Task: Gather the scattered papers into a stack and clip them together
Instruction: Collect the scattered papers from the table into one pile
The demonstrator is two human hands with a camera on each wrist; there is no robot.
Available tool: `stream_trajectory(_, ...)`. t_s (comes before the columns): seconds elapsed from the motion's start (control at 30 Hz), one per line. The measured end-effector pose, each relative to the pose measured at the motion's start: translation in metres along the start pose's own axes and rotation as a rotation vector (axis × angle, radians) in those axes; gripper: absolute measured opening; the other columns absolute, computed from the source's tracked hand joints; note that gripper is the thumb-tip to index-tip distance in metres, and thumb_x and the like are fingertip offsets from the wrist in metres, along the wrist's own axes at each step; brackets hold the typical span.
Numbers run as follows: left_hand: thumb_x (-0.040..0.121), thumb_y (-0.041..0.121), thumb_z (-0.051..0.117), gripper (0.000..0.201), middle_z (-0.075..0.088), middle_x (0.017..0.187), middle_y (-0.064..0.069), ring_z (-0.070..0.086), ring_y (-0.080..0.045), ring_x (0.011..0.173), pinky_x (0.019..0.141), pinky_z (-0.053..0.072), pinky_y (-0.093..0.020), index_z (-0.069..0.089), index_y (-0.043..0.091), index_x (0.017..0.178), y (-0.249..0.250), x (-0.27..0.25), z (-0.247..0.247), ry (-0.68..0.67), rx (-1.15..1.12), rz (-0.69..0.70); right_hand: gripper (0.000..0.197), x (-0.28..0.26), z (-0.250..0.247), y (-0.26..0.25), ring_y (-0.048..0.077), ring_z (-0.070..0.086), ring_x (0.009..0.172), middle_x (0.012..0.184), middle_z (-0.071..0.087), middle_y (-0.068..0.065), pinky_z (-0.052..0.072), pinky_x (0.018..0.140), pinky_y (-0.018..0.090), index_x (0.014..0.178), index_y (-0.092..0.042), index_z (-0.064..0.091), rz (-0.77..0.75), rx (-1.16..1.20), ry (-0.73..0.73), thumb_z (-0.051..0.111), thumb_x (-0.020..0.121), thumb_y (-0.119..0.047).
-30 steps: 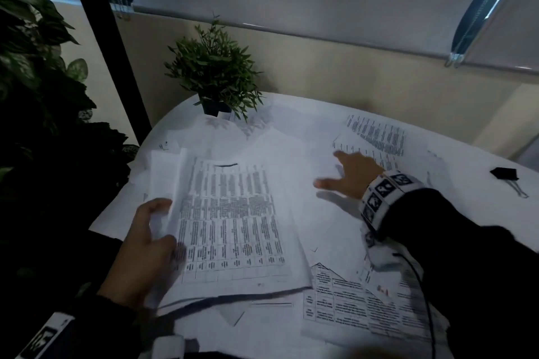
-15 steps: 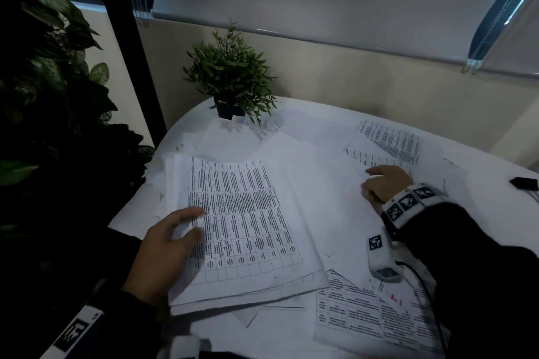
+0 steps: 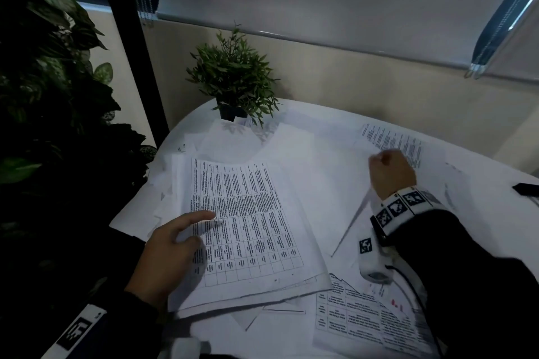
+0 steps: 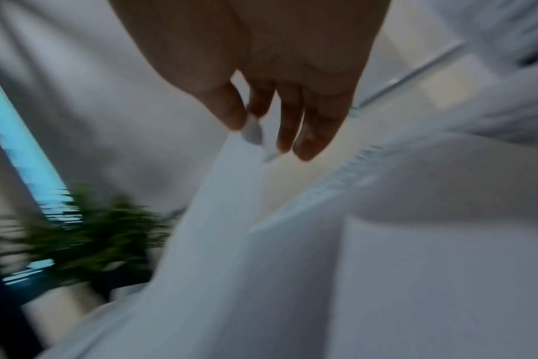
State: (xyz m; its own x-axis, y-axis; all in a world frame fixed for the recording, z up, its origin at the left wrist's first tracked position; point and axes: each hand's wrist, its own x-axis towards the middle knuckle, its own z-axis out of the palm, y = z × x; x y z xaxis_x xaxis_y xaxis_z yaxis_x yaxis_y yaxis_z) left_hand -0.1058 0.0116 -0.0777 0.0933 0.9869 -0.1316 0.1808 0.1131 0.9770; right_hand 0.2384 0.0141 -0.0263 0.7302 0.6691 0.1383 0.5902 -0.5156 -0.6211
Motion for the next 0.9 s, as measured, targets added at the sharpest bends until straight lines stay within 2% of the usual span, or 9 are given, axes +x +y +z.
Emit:
stream_trajectory(0.1,0.086,-0.014,0.049,0.041,0.066,0.112,-0.011,0.065,-0.020,0.095,0.082,0.051,-0.029,0.073,0.018,0.091,0.002,0.002,0.003,-0.021,-0.120,-0.069,0.015,-0.064,-0.008,-0.040,0.030,0.059,0.081,0.089,0.063,0.013,0.043,0.076,0.036,0.093,-0.004,0.057,-0.579,0.165,0.096,0.046,0.091,-0.014)
stream_trajectory(0.17,0.092,-0.002,0.051,0.022,0.065,0.107,-0.011,0.067,-0.008,0.077,0.067,0.051,-0.019,0.070,0.007,0.097,0.012,-0.002,0.007,-0.059,-0.329,-0.139,0.015,-0.127,-0.002,-0.056,0.031,0.055,0.078,0.086,0.060,0.008,0.043,0.074,0.041,0.088,-0.012,0.052,-0.928,-0.007,-0.209,0.039,0.091,-0.020)
stream_trajectory(0.27,0.086,0.051,0.057,0.048,0.059,0.129,0.006,0.061,-0.008,0.111,0.101,0.040,-0.031,0.067,0.013,0.114,0.015,-0.005,0.005,-0.180,-0.464,-0.191,0.017,-0.194,0.006,-0.071,0.034,0.053,0.083,0.093,0.053,0.008,0.047,0.070,0.044,0.095,-0.019,0.038,-1.066,-0.200,-0.600,0.028,0.092,-0.032)
stream_trajectory(0.33,0.085,0.053,0.056,0.044,0.072,0.111,-0.006,0.069,-0.026,0.099,0.090,0.047,-0.043,0.071,0.017,0.107,0.013,-0.009,0.001,-0.243,-0.505,-0.246,0.020,-0.213,0.009,-0.080,0.033,0.054,0.092,0.103,0.055,0.008,0.047,0.078,0.043,0.104,-0.020,0.041,-1.013,-0.129,-0.846,0.037,0.096,-0.038)
stream_trajectory(0.4,0.075,0.028,0.072,0.023,0.074,0.095,-0.011,0.070,-0.026,0.079,0.078,0.050,-0.037,0.074,0.017,0.095,0.007,-0.007,-0.001,-0.153,-0.372,-0.167,0.027,-0.204,0.007,-0.088,0.025,0.057,0.095,0.108,0.061,0.004,0.046,0.084,0.037,0.110,-0.025,0.046,-0.860,-0.010,-0.985,0.045,0.093,-0.046)
stream_trajectory(0.5,0.074,-0.009,0.060,0.036,0.073,0.090,0.005,0.066,-0.016,0.082,0.070,0.050,-0.023,0.068,0.022,0.089,0.003,-0.003,0.001,0.013,-0.209,-0.021,0.027,-0.133,0.013,-0.067,0.018,0.059,0.091,0.106,0.062,-0.002,0.048,0.085,0.035,0.110,-0.026,0.052,-0.557,0.125,-0.672,0.053,0.090,-0.044)
stream_trajectory(0.63,0.086,-0.016,0.045,0.072,0.036,0.138,0.015,0.034,-0.005,0.128,0.105,0.027,-0.024,0.036,0.031,0.138,-0.001,0.003,-0.003,0.023,0.025,0.062,0.042,-0.032,0.013,-0.015,0.028,0.058,0.107,0.117,0.061,0.012,0.043,0.089,0.033,0.119,-0.014,0.051,-0.059,-0.310,-0.394,0.052,0.089,-0.043)
stream_trajectory(0.73,0.087,-0.015,0.040,0.070,0.034,0.138,0.017,0.025,0.002,0.128,0.106,0.017,-0.018,0.037,0.033,0.137,-0.002,0.006,-0.003,-0.020,0.152,0.125,0.044,-0.012,0.021,-0.016,0.029,0.055,0.112,0.124,0.058,0.012,0.045,0.093,0.034,0.123,-0.011,0.052,-0.060,-0.434,-0.442,0.052,0.089,-0.040)
stream_trajectory(0.9,0.088,-0.010,0.044,0.043,0.056,0.120,0.005,0.047,-0.009,0.115,0.099,0.030,-0.020,0.059,0.023,0.111,0.000,0.004,-0.002,0.009,0.113,0.057,0.049,0.003,0.064,-0.069,0.027,0.054,0.114,0.129,0.056,0.010,0.042,0.087,0.028,0.121,-0.010,0.055,-0.138,-0.443,-0.524,0.048,0.090,-0.047)
